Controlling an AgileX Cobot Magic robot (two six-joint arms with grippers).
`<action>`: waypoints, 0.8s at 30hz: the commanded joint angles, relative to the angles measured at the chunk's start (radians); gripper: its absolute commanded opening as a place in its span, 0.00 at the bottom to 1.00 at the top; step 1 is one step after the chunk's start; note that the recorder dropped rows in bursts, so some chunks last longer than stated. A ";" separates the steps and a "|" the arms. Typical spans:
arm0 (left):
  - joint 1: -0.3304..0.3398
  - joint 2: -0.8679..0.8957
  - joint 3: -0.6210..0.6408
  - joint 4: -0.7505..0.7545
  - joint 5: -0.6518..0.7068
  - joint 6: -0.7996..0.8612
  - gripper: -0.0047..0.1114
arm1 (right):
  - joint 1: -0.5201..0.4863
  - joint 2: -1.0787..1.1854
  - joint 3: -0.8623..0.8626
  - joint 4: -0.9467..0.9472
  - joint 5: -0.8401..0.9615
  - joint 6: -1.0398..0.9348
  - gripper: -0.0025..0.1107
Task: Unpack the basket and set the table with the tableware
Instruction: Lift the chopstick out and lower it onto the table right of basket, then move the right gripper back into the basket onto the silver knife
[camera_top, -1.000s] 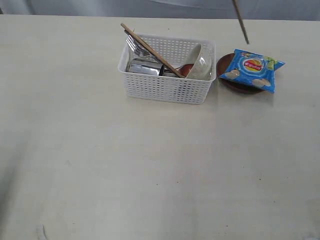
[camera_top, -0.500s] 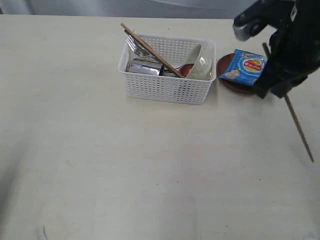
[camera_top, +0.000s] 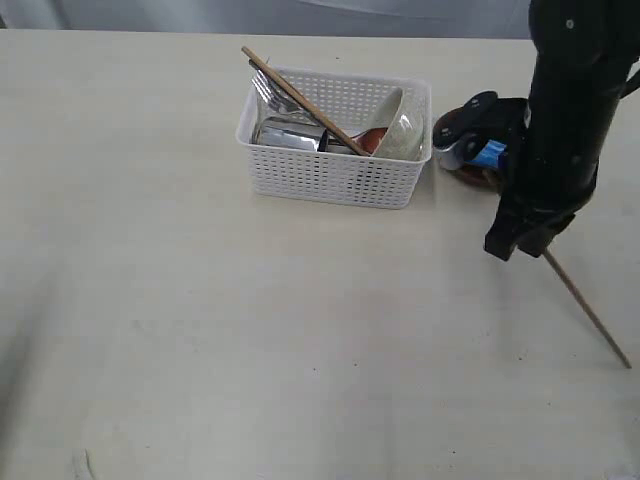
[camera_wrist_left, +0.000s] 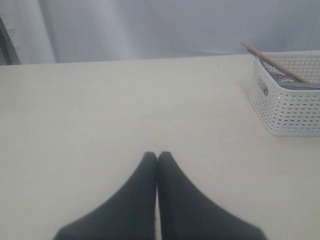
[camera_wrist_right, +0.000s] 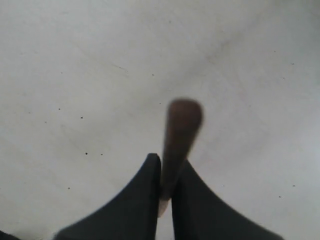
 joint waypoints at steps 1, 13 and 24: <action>-0.008 -0.004 0.002 0.004 -0.003 0.000 0.04 | -0.007 0.050 0.005 -0.077 -0.063 0.047 0.02; -0.008 -0.004 0.002 0.004 -0.003 0.000 0.04 | -0.007 0.063 0.006 -0.099 -0.184 0.097 0.32; -0.008 -0.004 0.002 0.004 -0.003 0.000 0.04 | 0.059 -0.091 -0.250 0.065 -0.173 0.166 0.33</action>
